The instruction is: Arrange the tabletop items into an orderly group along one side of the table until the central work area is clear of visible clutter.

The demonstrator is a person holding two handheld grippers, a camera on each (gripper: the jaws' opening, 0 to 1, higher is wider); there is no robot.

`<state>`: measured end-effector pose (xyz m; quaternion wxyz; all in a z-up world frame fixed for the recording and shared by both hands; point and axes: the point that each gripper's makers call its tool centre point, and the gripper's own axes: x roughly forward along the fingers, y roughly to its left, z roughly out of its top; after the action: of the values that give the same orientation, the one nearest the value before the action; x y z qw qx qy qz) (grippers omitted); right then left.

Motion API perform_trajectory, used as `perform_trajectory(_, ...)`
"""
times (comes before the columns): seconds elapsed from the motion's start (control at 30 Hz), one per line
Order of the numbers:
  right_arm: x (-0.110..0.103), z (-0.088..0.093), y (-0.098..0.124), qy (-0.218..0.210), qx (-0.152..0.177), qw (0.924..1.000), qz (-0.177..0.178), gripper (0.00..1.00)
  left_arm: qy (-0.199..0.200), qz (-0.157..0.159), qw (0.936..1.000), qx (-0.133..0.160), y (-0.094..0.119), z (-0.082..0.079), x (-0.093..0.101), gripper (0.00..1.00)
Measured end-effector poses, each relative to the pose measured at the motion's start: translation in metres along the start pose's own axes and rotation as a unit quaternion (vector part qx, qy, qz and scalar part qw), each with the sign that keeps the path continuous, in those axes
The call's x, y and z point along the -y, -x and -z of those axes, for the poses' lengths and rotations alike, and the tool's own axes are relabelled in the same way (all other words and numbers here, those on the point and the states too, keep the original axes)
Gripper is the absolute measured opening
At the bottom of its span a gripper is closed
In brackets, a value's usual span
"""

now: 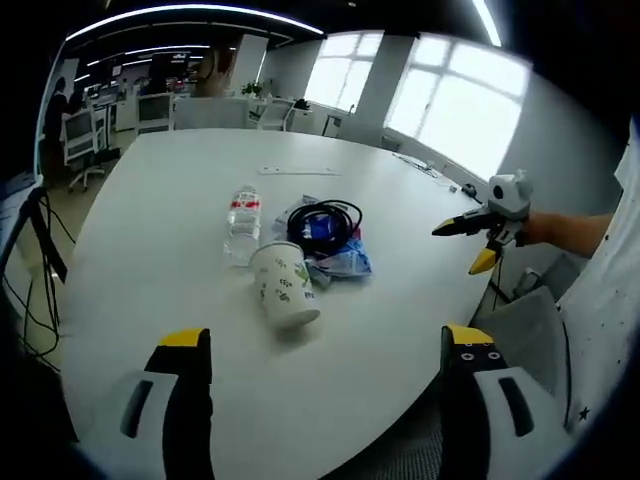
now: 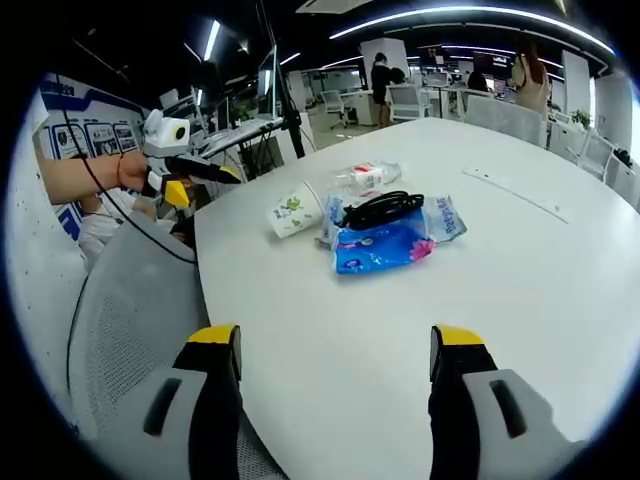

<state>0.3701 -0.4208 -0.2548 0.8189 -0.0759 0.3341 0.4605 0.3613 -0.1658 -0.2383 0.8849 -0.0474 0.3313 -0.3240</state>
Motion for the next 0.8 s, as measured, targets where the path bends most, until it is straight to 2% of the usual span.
perform_trajectory(0.8, 0.0031, -0.0023, -0.0024, 0.000, 0.000, 1.0000, -0.001, 0.77, 0.002, 0.001, 1.0000, 0.003, -0.0008, -0.0006, 0.0002, 0.97)
